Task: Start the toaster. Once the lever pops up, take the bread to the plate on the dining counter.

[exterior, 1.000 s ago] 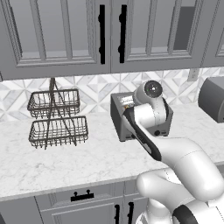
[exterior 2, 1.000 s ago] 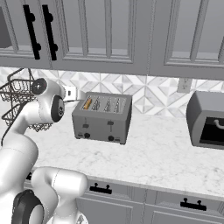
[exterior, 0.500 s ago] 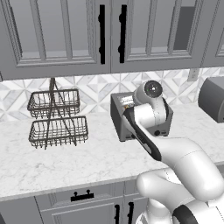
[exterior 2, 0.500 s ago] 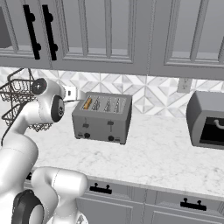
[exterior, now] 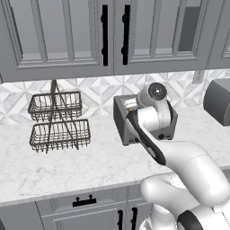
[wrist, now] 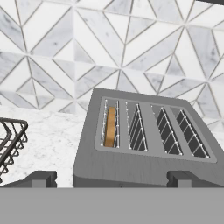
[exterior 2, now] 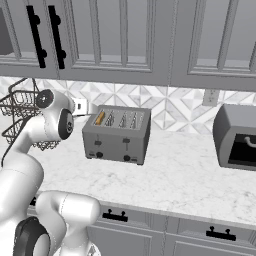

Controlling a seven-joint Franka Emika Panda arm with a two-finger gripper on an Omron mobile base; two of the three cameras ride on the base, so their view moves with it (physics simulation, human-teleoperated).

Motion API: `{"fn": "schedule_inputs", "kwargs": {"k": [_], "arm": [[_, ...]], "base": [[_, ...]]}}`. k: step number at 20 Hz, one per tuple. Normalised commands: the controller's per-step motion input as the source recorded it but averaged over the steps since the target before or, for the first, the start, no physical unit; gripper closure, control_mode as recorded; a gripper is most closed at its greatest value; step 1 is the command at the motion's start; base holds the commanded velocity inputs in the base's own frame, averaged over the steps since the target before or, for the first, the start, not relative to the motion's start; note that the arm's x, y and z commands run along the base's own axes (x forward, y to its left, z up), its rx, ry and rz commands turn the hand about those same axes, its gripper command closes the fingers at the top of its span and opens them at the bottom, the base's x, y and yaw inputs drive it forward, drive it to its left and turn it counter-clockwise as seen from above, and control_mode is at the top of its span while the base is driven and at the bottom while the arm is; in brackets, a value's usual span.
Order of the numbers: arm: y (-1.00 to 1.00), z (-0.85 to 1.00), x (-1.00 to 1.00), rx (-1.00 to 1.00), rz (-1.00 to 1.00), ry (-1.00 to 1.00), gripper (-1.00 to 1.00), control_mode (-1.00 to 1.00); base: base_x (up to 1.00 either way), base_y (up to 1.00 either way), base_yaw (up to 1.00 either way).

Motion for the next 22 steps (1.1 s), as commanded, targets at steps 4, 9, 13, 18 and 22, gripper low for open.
{"fn": "schedule_inputs", "kwargs": {"k": [4, 9, 13, 18, 22], "arm": [[0.0, 0.0, 0.0, 0.0, 0.0, 0.0, -1.0, -1.0], [0.0, 0.0, 0.0, 0.0, 0.0, 0.0, -1.0, -1.0], [0.0, 0.0, 0.0, 0.0, 0.0, 0.0, -1.0, -1.0], [0.0, 0.0, 0.0, 0.0, 0.0, 0.0, -1.0, -1.0], [0.0, 0.0, 0.0, 0.0, 0.0, 0.0, -1.0, -1.0]], "base": [[0.0, 0.0, 0.0], [0.0, 0.0, 0.0], [0.0, 0.0, 0.0], [0.0, 0.0, 0.0], [0.0, 0.0, 0.0]]}}
